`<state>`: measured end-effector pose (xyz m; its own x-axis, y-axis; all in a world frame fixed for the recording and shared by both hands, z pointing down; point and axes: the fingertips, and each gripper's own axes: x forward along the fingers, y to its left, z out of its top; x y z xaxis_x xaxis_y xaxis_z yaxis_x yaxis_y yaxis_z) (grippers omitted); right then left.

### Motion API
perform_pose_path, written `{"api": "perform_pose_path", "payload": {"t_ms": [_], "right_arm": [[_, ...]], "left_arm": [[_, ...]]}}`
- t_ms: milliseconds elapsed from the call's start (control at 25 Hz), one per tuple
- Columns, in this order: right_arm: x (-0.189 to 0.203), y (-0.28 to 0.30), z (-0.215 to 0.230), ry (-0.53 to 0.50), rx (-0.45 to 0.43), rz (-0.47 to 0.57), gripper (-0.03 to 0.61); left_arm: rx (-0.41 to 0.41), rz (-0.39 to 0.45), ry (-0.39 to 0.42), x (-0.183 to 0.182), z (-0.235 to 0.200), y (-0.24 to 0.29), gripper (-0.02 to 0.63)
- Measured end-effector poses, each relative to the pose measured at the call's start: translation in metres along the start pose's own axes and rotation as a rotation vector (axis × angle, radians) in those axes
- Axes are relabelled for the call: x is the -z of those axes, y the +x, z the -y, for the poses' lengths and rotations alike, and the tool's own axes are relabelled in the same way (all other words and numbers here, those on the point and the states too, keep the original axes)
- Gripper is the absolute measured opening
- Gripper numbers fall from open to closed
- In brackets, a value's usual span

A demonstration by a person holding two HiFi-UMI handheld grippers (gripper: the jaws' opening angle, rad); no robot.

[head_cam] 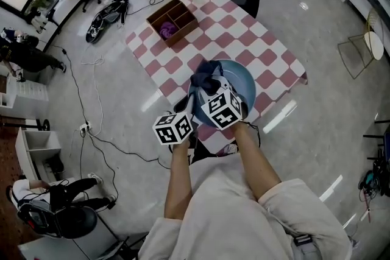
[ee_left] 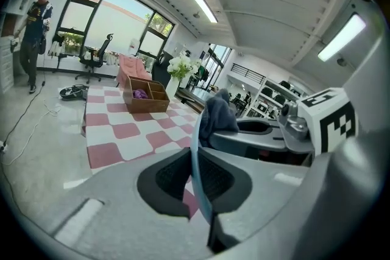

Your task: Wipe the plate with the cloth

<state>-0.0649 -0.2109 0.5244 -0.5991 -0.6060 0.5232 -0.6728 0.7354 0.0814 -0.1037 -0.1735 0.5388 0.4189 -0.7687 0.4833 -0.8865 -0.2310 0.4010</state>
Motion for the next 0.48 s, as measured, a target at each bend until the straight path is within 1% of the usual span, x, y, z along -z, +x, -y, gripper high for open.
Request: {"api": "perform_pose_path", "payload": {"t_ms": [240, 480], "right_arm": [[-0.001, -0.002, 0.012, 0.025, 0.017, 0.012, 0.107], [0.005, -0.007, 0.032, 0.057, 0.071, 0.012, 0.107]], "left_arm": [[0.007, -0.01, 0.04, -0.003, 0.001, -0.002, 0.025], [0.015, 0.003, 0.072, -0.004, 0.003, -0.002, 0.025]]}}
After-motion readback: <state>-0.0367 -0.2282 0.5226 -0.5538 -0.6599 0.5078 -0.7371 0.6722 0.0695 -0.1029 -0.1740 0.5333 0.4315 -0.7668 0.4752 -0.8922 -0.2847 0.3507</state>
